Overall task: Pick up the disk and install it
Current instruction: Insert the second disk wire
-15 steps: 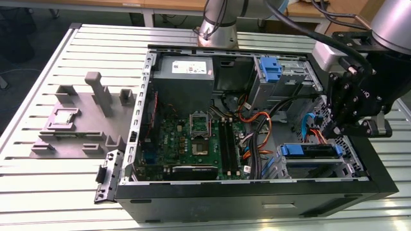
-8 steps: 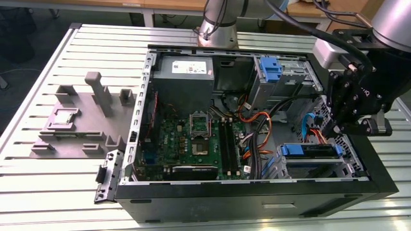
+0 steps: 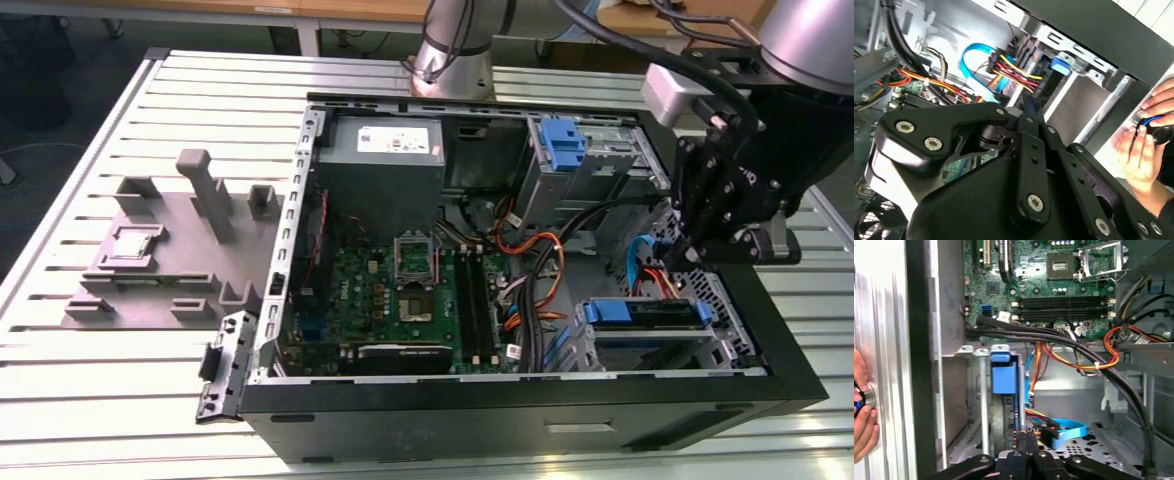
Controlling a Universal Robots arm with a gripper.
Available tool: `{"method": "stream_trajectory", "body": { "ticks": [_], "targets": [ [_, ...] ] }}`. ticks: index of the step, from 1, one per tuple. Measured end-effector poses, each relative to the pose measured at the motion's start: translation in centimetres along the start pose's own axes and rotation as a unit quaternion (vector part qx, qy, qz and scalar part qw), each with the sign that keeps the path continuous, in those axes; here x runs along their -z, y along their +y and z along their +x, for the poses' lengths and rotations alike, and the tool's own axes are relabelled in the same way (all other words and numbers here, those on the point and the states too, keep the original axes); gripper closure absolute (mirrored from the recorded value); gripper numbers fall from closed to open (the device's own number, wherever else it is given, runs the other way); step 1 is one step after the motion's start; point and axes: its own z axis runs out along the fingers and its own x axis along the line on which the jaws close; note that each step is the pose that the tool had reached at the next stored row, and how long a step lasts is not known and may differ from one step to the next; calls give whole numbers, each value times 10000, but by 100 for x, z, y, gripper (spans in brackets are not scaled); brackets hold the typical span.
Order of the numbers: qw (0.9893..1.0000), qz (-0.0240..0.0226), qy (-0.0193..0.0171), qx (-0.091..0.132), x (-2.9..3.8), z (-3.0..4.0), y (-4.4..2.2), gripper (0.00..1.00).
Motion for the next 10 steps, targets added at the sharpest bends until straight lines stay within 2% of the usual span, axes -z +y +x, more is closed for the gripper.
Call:
{"method": "stream_trajectory", "body": {
  "ticks": [2, 10],
  "targets": [
    [10000, 0, 0, 0, 2, -27, 1, 89],
    [10000, 0, 0, 0, 2, -27, 6, 89]
  ]
}}
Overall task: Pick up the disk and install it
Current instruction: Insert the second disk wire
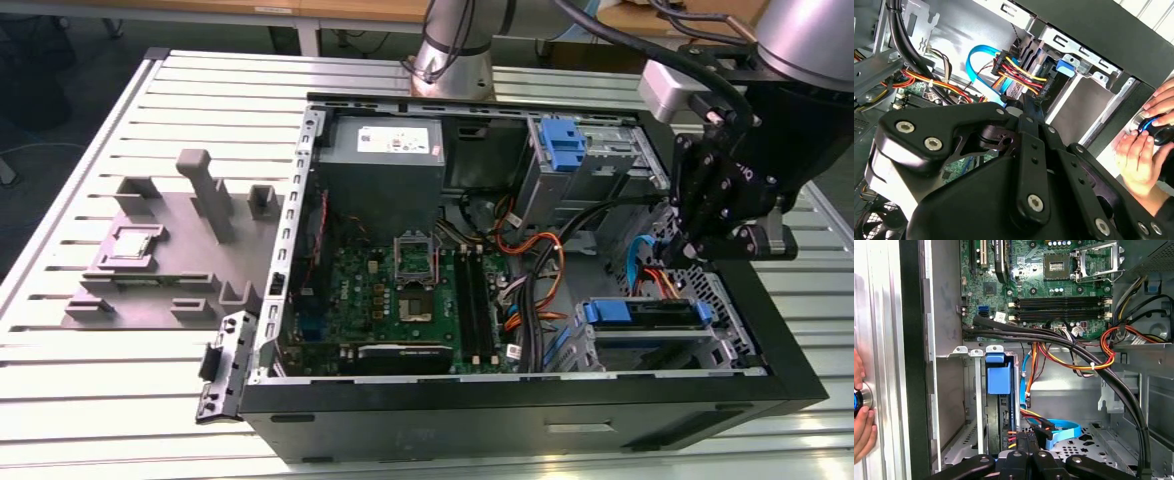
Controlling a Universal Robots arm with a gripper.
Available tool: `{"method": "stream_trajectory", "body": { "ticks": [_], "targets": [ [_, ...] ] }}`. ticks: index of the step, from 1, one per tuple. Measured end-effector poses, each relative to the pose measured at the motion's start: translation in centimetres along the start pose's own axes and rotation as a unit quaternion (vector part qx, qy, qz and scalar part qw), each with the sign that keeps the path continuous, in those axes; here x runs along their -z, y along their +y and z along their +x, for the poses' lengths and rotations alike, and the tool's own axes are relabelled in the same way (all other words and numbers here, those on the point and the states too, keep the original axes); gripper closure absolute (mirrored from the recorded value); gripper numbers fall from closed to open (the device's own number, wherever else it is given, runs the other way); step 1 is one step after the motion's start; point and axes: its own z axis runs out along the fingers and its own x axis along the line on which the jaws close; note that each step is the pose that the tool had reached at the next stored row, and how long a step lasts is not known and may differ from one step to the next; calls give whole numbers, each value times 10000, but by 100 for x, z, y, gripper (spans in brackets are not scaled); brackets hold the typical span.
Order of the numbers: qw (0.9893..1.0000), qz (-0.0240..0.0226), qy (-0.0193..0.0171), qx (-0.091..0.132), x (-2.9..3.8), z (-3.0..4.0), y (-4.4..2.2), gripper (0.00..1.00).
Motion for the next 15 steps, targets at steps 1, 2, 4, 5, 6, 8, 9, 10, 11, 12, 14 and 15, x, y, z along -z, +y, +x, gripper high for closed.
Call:
{"method": "stream_trajectory", "body": {
  "ticks": [1, 2, 4, 5, 6, 8, 9, 10, 11, 12, 14, 15],
  "targets": [
    [10000, 0, 0, 0, 0, 0, 0, 89],
    [10000, 0, 0, -1, 0, 0, 4, 89],
    [10000, 0, -2, 0, 2, 0, 6, 89],
    [10000, -1, -4, 0, 7, 0, 7, 89],
    [10000, -2, -5, 0, 13, 0, 7, 89],
    [10000, -3, -5, 1, 32, 0, 6, 89],
    [10000, -3, -5, 0, 47, 1, 6, 89],
    [10000, -3, -4, 0, 59, 0, 6, 89],
    [10000, -4, -6, 0, 66, -6, 6, 89],
    [10000, -5, -6, 0, 73, -14, 6, 89],
    [10000, -12, -5, 0, 87, -23, 6, 89],
    [10000, -16, -5, 0, 93, -30, 7, 89]
  ]
}}
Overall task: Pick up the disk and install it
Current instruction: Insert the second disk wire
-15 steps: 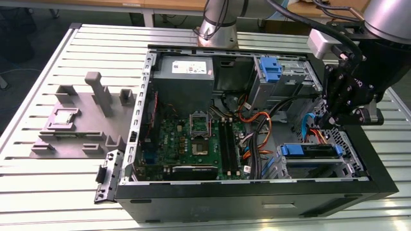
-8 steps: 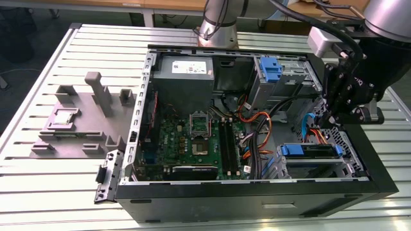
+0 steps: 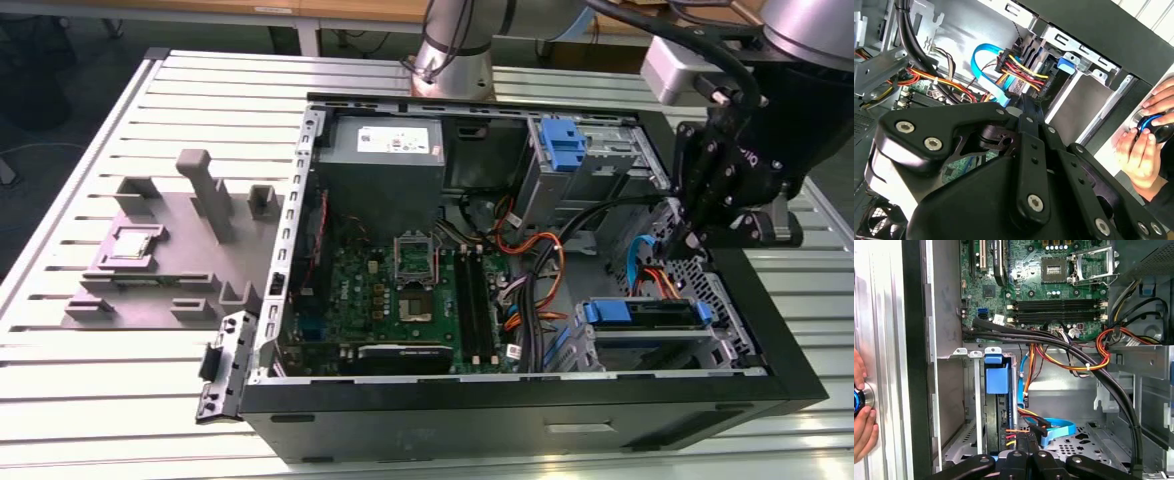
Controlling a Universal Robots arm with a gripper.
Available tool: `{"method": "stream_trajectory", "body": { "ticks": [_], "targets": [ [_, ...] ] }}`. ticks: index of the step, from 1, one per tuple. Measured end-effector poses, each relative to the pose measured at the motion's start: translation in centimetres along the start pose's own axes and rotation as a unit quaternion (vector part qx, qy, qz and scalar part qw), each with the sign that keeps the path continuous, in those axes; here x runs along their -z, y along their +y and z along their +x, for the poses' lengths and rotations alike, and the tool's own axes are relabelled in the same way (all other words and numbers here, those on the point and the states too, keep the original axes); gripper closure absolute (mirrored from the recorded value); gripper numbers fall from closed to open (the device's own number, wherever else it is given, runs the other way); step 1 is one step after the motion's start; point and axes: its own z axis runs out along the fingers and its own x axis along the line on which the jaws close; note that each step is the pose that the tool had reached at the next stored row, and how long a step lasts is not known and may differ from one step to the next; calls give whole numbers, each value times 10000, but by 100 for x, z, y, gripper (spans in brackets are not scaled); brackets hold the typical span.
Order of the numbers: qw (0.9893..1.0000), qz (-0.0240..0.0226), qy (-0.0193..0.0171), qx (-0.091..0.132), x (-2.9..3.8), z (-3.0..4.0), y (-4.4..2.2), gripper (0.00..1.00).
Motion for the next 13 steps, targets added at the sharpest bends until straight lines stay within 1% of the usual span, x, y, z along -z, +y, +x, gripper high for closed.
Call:
{"method": "stream_trajectory", "body": {
  "ticks": [8, 10, 13],
  "targets": [
    [10000, -11, 0, 1, 31, -41, 11, 89],
    [10000, -36, 2, 3, 33, -71, 13, 89],
    [10000, -97, 4, 6, 35, -103, 15, 89]
  ]
}}
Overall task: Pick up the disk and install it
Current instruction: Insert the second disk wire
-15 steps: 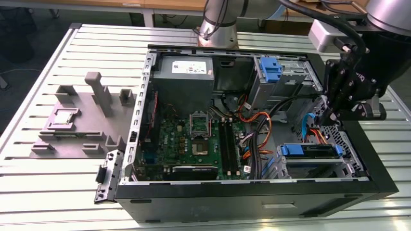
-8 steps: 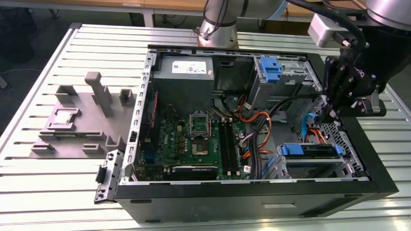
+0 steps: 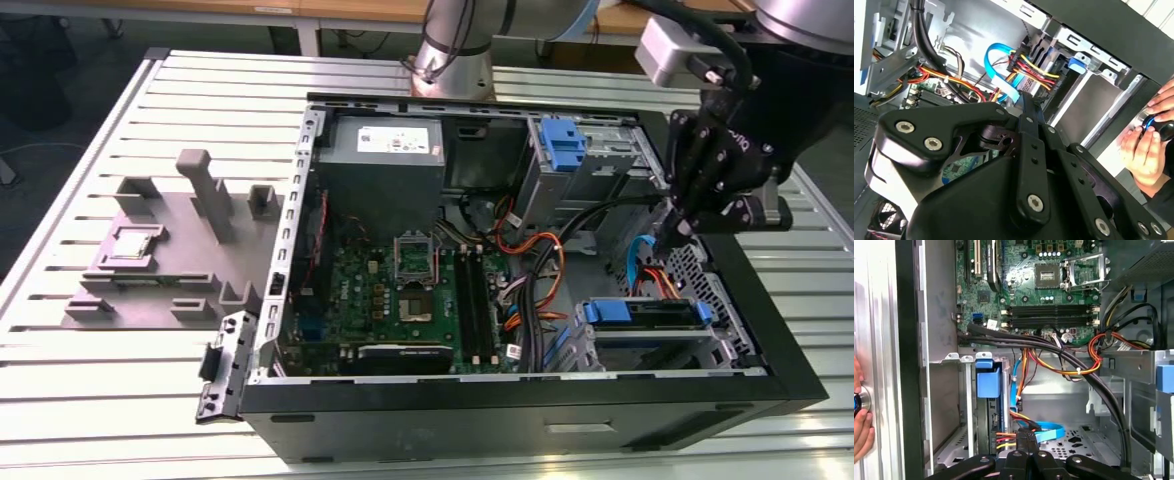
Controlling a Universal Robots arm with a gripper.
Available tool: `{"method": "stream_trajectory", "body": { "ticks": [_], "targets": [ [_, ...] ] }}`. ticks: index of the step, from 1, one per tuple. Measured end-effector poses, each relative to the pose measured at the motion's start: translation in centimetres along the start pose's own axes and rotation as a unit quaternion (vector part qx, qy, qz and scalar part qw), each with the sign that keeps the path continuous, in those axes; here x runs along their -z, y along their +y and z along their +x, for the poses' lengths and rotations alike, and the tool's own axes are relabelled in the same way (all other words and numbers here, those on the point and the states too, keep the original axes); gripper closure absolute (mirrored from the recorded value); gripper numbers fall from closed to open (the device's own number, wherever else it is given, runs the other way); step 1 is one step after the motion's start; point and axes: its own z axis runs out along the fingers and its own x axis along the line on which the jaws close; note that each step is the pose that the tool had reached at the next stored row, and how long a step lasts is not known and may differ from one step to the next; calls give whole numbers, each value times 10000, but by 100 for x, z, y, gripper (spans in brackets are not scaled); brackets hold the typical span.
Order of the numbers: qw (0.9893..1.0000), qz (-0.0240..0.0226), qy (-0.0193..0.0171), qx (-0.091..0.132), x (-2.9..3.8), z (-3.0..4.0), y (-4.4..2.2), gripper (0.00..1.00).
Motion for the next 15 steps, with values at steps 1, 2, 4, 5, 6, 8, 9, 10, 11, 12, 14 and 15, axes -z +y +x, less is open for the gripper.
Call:
{"method": "stream_trajectory", "body": {
  "ticks": [1, 2, 4, 5, 6, 8, 9, 10, 11, 12, 14, 15],
  "targets": [
    [10000, -18, 1, 1, 0, -6, 0, 89],
    [10000, -32, 5, 2, 0, -12, 1, 89],
    [10000, -45, 40, 3, -4, -23, 2, 89],
    [10000, -50, 66, 5, -7, -33, 1, 89],
    [10000, -56, 79, 6, -9, -42, 1, 89],
    [9999, -59, 86, 6, -15, -56, 0, 89],
    [9999, -59, 94, 6, -16, -57, 0, 89],
    [9999, -59, 95, 6, -16, -56, 0, 89],
    [9999, -59, 95, 6, -15, -56, 0, 89],
    [9999, -59, 96, 6, -15, -56, 0, 89],
    [9999, -59, 96, 6, -15, -57, 0, 89],
    [9999, -59, 97, 6, -15, -57, 0, 89]
  ]
}}
